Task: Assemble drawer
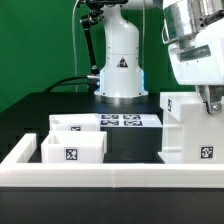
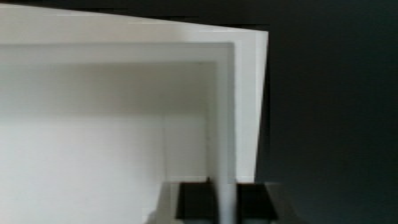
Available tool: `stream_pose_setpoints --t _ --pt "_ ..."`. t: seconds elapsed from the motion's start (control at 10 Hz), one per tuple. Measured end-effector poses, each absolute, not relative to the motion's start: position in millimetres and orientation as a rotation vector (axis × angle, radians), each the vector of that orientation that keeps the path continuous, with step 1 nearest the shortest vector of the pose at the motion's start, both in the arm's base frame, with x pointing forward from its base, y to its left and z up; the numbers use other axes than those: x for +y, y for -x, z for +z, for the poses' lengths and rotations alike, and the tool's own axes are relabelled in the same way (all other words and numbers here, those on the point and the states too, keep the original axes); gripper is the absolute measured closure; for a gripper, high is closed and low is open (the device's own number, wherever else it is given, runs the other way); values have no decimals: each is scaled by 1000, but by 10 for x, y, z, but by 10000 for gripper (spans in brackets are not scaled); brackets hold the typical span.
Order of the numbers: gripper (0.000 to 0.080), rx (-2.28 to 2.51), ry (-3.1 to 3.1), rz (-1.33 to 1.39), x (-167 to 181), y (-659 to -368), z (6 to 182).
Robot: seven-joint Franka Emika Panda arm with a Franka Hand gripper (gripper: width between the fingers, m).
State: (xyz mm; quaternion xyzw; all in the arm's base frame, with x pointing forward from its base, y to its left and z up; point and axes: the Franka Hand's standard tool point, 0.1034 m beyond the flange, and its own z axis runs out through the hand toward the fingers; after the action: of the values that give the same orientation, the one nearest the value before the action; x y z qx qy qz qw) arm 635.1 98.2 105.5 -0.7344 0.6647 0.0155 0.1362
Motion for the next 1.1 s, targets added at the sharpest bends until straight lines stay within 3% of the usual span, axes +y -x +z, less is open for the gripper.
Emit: stream_pose_setpoints --t 0.5,0.6,0.7,0.8,0.9,1.0,1.1 --pt "754 1929 2119 22 982 -6474 1046" --pt "707 1929 2119 22 982 -6474 1046" --pt "570 1929 2119 22 982 -6474 1046" --pt "570 1929 2119 22 982 -6474 1046" --pt "351 1929 2119 22 982 -6474 1046" --pt "217 1929 2119 22 982 -6474 1046" --pt "217 1929 2119 22 982 -6474 1046"
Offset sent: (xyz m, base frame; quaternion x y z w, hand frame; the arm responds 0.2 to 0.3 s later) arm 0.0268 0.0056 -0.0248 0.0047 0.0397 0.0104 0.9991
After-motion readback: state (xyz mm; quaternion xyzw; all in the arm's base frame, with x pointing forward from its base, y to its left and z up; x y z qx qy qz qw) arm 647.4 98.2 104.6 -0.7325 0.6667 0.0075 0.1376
